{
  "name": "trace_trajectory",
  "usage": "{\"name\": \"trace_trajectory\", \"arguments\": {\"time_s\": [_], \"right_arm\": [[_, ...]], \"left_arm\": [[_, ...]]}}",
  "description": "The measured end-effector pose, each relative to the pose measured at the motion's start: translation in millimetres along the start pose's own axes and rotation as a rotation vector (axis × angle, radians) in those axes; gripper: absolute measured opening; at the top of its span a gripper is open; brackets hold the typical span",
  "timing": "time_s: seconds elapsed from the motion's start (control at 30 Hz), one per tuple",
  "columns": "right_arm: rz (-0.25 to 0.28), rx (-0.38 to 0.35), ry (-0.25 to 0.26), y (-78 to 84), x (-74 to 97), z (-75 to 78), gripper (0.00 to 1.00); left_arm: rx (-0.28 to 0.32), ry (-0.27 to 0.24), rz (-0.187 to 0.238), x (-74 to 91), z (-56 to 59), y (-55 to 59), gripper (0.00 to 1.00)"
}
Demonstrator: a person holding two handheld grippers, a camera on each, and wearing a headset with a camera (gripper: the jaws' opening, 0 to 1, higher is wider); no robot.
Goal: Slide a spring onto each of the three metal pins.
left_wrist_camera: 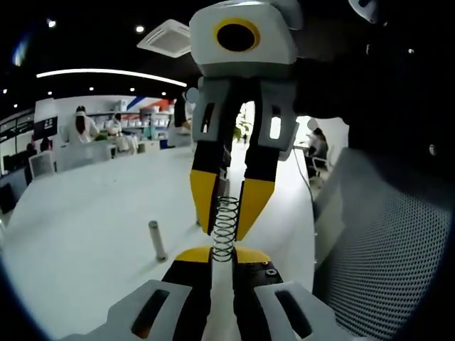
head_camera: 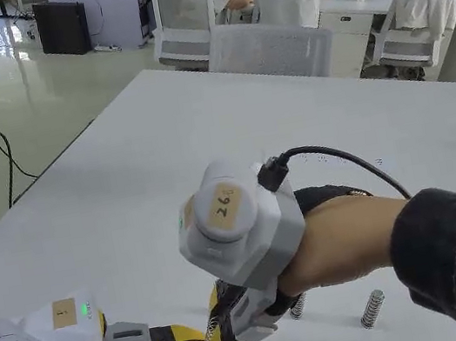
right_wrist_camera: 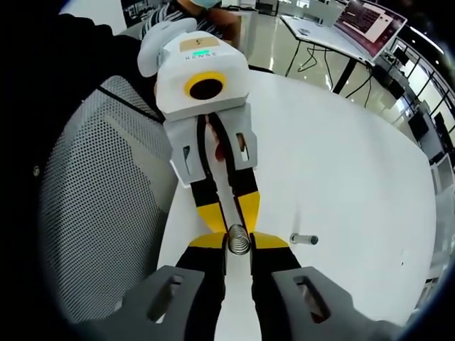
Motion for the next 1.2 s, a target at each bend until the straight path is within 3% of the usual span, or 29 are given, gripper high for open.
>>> {"name": "trace_trajectory", "arguments": {"time_s": [0.73, 1.2], "right_arm": [[-0.002, -0.016, 0.011, 1.6, 1.3, 3.9, 0.08], [-0.014, -0.030, 0.033, 8.4, 9.0, 11.8, 0.08]], "left_arm": [[0.002, -0.020, 0.014, -2.4, -4.3, -2.3, 0.03], [0.008, -0.059, 0.002, 0.4, -7.9, 2.8, 0.18]]}}
Point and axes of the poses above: the centre of the closed fingertips' face, and the gripper's own axes: x roughly backward along the fingers, z roughly to its right, y roughly out of its underside, the point moved 8 cm from there along x, roughly backward along the fingers, and after that the axes turned 1 degree about y, right-handed, at the moved point
